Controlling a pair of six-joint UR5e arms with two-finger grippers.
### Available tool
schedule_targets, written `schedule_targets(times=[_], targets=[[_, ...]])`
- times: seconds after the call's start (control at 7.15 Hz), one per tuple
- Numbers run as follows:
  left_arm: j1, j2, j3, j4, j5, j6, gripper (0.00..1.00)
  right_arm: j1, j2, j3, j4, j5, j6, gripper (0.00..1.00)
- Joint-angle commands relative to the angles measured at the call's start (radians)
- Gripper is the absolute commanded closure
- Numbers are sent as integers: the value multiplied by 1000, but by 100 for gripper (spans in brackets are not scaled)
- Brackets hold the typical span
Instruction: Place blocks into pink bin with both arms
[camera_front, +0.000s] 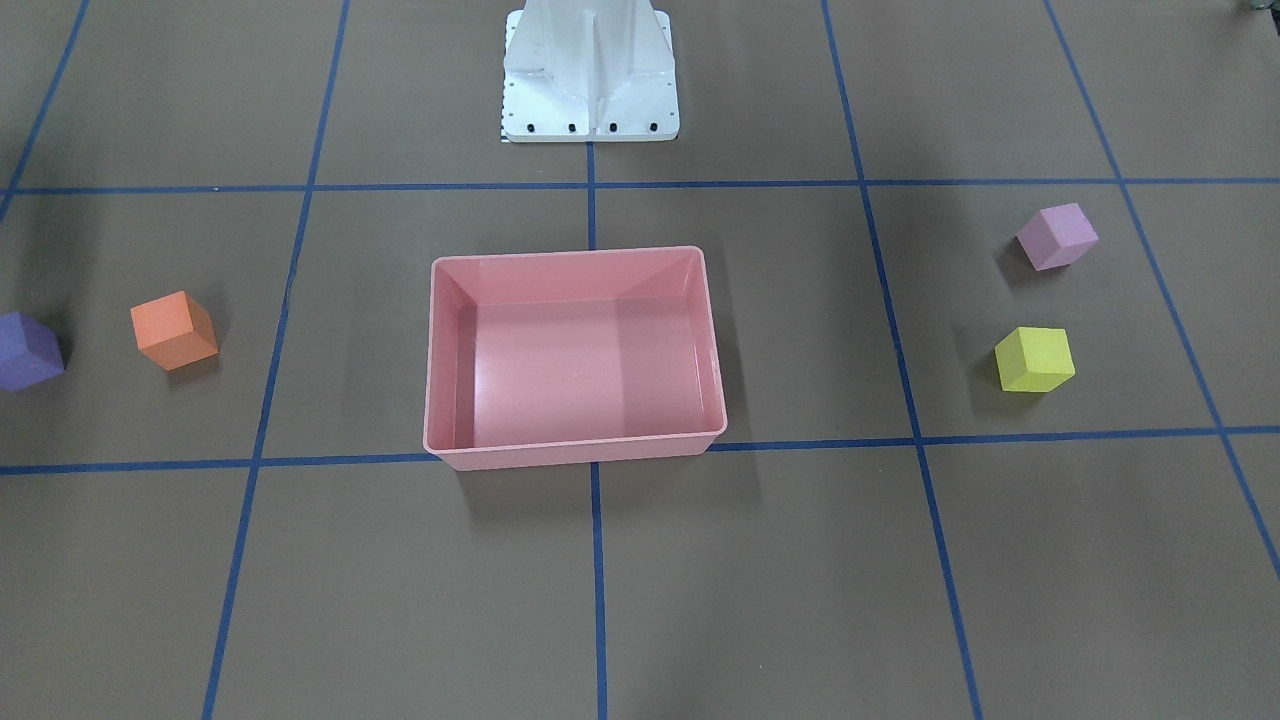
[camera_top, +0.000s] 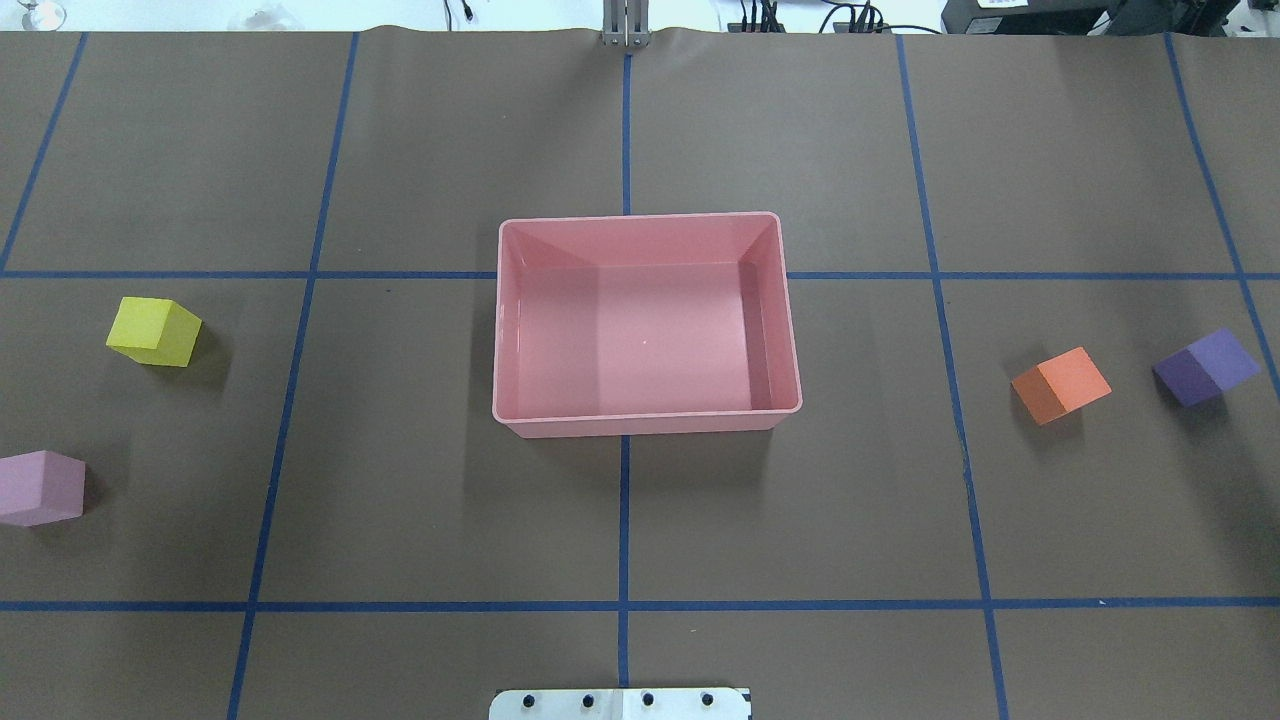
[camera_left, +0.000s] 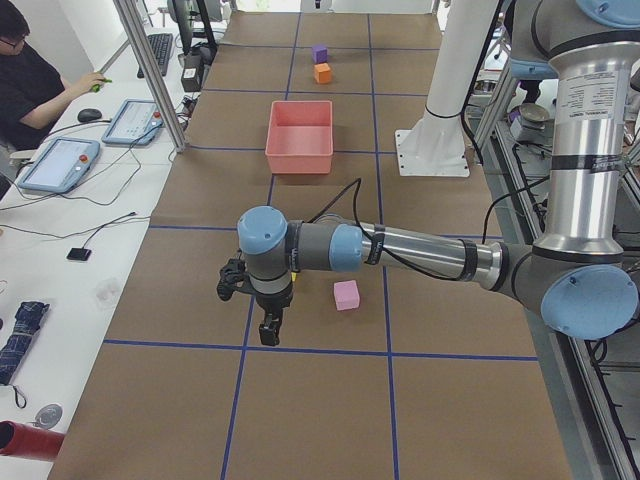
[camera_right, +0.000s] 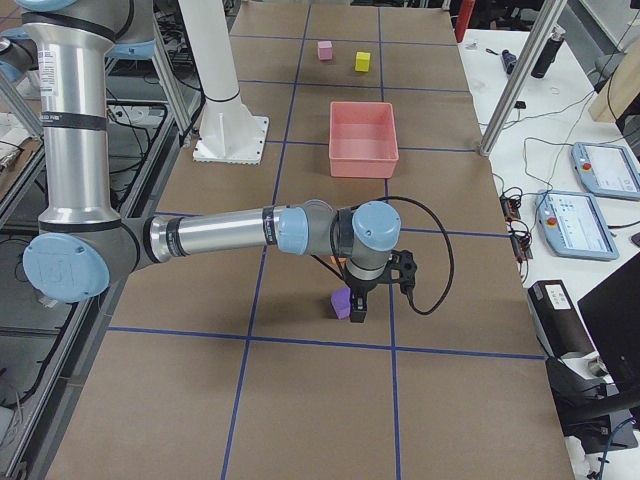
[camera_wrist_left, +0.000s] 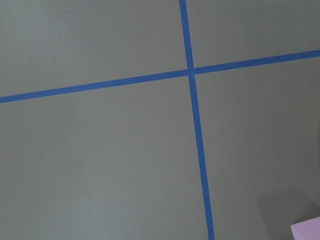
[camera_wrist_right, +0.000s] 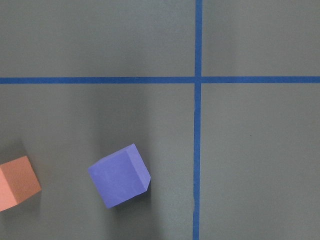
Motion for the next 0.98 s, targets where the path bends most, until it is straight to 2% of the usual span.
schedule_targets(times=[0.0, 0.28, 0.42, 0.56, 0.7, 0.84], targets=[[37, -17, -64, -38, -37, -76, 0, -4, 42, 23, -2, 5, 1, 0], [113, -69, -110, -63, -164, -324, 0, -7, 111, 20, 0, -11, 1, 0], [135, -79, -94, -96, -204, -435, 0, -24, 113, 13, 0, -6, 0, 0], [212, -80, -90, -163, -198, -545, 0, -35, 113, 10, 26, 0, 0, 0], [294, -70, -84, -304, -124, -724, 0, -38, 108, 2, 67, 23, 19, 0], [389, -48, -81, -442, 8, -869, 0, -49, 113, 0, 72, 44, 89, 0]])
